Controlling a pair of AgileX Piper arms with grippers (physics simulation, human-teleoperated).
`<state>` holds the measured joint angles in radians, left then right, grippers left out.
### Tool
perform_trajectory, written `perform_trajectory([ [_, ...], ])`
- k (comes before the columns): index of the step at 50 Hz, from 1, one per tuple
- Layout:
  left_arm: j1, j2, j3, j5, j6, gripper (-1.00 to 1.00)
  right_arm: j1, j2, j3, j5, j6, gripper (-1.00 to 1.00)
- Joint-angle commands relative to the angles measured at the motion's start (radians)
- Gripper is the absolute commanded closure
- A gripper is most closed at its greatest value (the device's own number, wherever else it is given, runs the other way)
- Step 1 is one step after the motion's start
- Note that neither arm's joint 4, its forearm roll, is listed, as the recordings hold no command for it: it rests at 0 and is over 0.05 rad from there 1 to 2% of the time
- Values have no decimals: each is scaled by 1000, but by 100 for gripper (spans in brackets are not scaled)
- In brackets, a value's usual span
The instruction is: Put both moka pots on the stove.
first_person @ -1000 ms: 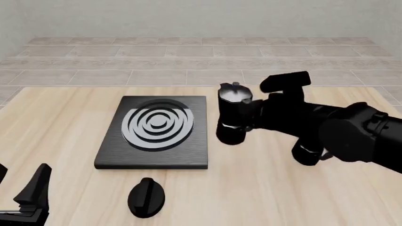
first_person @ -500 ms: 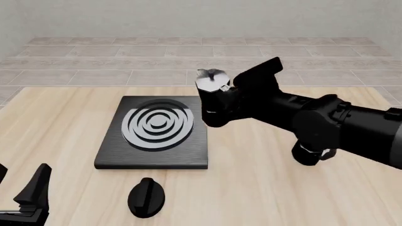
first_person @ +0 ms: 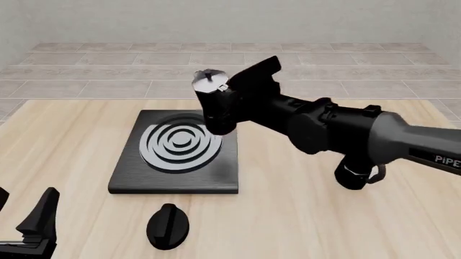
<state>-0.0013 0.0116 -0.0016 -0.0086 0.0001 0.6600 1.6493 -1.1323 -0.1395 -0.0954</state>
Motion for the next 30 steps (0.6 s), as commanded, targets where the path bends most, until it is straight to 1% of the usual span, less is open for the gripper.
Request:
perform_trajectory([
  [1, 0, -1, 0, 1, 0, -100, 27, 80, -143, -38, 18, 100],
  [6, 0, -1, 0, 0, 0, -100, 41, 134, -196, -50, 18, 100],
  [7, 0, -1, 0, 1, 0, -100, 42, 146, -209, -51, 27, 100],
  [8, 0, 1, 1, -2, 0, -100, 45, 152, -218, -53, 24, 100],
  [12, 0, -1, 0, 0, 0, -100, 59, 176, -245, -68, 40, 100],
  [18, 0, 0, 0, 0, 0, -100, 76, 207, -265, -93, 63, 100],
  [26, 0, 0, 0, -1, 0, -100, 97, 235, -287, -119, 72, 100],
  [29, 0, 2, 1, -3, 0, -100, 102, 246, -295, -124, 81, 100],
  [30, 0, 3, 1, -4, 0, -100, 106, 249, -297, -127, 92, 100],
])
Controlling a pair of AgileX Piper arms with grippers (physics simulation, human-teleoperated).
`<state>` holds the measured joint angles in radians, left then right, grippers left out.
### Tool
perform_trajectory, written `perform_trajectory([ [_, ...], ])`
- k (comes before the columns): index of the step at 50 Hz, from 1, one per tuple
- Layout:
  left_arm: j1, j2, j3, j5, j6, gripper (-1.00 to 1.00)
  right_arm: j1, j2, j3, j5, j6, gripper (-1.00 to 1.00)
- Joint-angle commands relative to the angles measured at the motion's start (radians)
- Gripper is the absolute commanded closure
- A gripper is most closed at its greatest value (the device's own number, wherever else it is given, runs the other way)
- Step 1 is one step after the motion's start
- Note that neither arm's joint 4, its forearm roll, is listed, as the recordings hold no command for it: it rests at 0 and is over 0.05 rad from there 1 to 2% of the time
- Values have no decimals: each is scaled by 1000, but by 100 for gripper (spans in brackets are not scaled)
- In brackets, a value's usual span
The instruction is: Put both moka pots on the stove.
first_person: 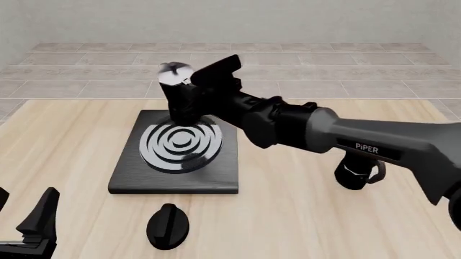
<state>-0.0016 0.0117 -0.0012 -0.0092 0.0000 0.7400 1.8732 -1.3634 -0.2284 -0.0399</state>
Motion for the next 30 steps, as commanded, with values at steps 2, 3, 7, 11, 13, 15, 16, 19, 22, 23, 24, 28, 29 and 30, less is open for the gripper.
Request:
perform_trajectory([
  [2, 0, 2, 0, -2, 0, -100, 29, 30, -68, -41, 34, 100],
  [3, 0, 2, 0, -2, 0, -100, 34, 32, -70, -43, 43, 100],
  [7, 0, 6, 1, -7, 0, -100, 41, 42, -76, -52, 45, 100],
  [11, 0, 6, 1, -7, 0, -100, 50, 55, -83, -61, 54, 100],
  [13, 0, 6, 1, -7, 0, -100, 54, 63, -89, -65, 55, 100],
  [15, 0, 6, 1, -7, 0, -100, 57, 71, -93, -69, 55, 100],
  [16, 0, 6, 1, -7, 0, -100, 57, 79, -99, -70, 56, 100],
  [19, 0, 6, 1, -7, 0, -100, 60, 90, -110, -70, 57, 100],
  [22, 0, 6, 1, -7, 0, -100, 67, 106, -130, -77, 64, 100],
  [23, 0, 6, 1, -7, 0, -100, 69, 109, -134, -78, 67, 100],
  [24, 0, 6, 1, -7, 0, -100, 69, 109, -134, -78, 67, 100],
  [28, 0, 6, 1, -7, 0, -100, 80, 125, -149, -89, 65, 100],
  [29, 0, 6, 1, -7, 0, -100, 80, 130, -154, -89, 70, 100],
  [30, 0, 6, 1, -7, 0, -100, 82, 136, -156, -95, 67, 100],
])
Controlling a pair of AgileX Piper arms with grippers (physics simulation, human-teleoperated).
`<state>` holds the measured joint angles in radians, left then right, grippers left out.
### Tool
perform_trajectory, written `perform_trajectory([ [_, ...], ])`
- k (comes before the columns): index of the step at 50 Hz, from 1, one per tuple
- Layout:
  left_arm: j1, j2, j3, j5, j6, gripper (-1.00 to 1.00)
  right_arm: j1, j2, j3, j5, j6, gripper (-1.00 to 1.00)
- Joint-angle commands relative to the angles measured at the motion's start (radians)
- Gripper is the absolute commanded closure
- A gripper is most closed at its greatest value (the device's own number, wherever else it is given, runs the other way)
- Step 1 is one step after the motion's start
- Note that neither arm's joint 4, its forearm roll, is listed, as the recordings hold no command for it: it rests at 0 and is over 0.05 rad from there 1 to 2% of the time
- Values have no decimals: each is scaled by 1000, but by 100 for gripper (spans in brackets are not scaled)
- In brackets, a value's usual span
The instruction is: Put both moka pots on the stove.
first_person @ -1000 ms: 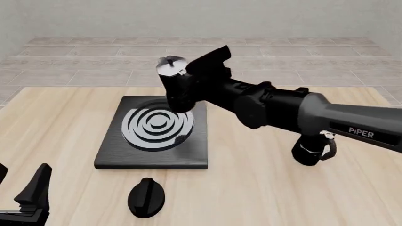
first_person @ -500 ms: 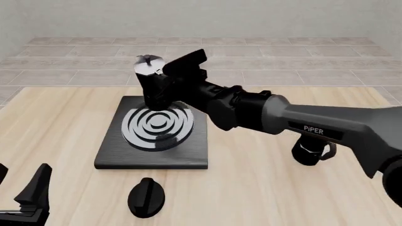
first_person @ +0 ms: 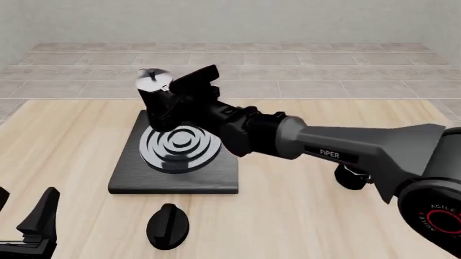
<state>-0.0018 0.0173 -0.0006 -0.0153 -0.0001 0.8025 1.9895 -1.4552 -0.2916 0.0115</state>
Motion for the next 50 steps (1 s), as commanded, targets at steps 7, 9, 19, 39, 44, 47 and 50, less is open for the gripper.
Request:
perform_trajectory([
  [7, 0, 1, 0, -1, 0, -100, 20, 50, -74, -52, 26, 100],
  [9, 0, 1, 0, -1, 0, -100, 21, 60, -80, -54, 28, 100],
  [19, 0, 0, 0, 0, 0, -100, 18, 91, -99, -60, 43, 100],
  [39, 0, 0, 0, 0, 0, -100, 11, 138, -118, -66, 53, 100],
  [44, 0, 1, 0, -1, 0, -100, 9, 153, -117, -70, 65, 100],
  [47, 0, 1, 0, -1, 0, -100, 10, 162, -118, -68, 71, 100],
  [50, 0, 0, 0, 0, 0, -100, 9, 166, -119, -67, 73, 100],
])
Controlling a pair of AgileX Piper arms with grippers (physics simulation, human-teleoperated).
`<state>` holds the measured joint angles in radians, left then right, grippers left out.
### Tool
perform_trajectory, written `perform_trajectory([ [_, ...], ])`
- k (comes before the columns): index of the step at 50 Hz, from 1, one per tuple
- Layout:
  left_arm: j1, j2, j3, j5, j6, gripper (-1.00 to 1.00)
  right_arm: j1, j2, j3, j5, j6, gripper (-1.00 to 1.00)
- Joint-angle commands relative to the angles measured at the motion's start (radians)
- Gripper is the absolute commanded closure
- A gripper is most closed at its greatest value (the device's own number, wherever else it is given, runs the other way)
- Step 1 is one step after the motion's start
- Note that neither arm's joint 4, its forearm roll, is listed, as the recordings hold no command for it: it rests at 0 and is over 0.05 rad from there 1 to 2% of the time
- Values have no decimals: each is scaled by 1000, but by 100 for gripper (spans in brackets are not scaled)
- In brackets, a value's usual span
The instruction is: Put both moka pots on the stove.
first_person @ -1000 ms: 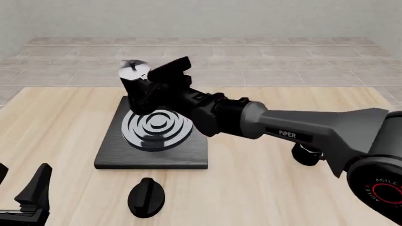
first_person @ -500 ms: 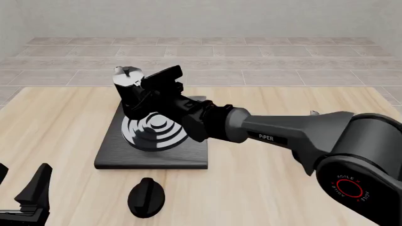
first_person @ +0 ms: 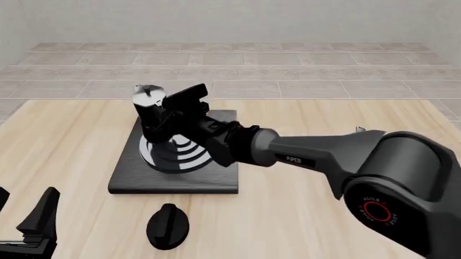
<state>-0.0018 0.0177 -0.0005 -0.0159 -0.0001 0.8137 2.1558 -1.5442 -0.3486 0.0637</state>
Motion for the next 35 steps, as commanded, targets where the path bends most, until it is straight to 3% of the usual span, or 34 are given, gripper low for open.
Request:
perform_trajectory([
  [1, 0, 0, 0, 0, 0, -100, -3, 1, -30, -10, 23, 100],
  [35, 0, 0, 0, 0, 0, -100, -6, 33, -25, -4, 46, 100],
])
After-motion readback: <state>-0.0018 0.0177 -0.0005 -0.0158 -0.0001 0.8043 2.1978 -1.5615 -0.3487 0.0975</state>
